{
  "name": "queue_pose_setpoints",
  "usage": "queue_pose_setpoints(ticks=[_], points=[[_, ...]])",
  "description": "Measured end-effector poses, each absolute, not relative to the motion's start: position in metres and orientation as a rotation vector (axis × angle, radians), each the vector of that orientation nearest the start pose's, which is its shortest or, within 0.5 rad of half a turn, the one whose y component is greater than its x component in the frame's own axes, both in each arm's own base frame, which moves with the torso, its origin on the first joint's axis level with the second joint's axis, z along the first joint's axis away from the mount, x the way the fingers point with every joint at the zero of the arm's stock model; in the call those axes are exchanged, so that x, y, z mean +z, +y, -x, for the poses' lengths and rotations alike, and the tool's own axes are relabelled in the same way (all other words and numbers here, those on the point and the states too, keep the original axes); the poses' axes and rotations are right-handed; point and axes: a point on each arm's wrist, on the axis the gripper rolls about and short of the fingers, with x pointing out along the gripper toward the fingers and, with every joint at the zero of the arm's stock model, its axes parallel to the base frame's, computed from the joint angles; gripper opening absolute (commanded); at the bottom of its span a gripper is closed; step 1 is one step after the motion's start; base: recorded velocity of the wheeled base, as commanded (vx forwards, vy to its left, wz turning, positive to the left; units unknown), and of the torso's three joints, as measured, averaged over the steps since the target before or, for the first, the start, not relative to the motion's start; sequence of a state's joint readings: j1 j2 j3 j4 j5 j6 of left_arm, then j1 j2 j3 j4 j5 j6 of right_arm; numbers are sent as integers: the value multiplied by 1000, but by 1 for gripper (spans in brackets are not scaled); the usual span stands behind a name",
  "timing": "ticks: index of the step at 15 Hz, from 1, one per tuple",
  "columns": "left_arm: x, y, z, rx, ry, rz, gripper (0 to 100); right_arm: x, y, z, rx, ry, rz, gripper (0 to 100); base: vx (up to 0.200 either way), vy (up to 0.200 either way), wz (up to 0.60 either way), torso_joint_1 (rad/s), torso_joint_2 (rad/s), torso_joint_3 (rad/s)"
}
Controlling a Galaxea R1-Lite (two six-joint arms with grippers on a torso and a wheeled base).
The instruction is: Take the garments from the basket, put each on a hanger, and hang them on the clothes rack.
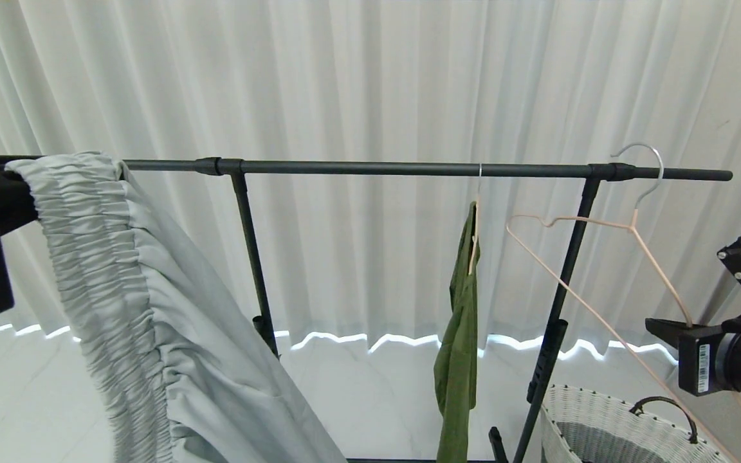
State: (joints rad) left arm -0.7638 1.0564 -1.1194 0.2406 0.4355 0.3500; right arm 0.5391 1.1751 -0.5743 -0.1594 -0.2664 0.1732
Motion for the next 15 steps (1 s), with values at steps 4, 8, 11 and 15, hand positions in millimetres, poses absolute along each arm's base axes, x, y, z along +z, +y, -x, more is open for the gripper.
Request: queue_pose_setpoints(ticks=[4,8,11,15], points=[[329,-77,-94,-351,90,-447,0,203,81,-134,277,396,-4,0,0,0,0,0,0,0],[319,-79,-96,-356,123,-468,0,209,91,-119,396,359,10,0,0,0,0,0,0,0],[300,-82,-101,-328,190,-512,0,211,110,-100,576,343,48,0,0,0,0,0,0,0],[282,-87,-123,-175,299,-522,0,208,134,-69,834,349,105,0,0,0,0,0,0,0]])
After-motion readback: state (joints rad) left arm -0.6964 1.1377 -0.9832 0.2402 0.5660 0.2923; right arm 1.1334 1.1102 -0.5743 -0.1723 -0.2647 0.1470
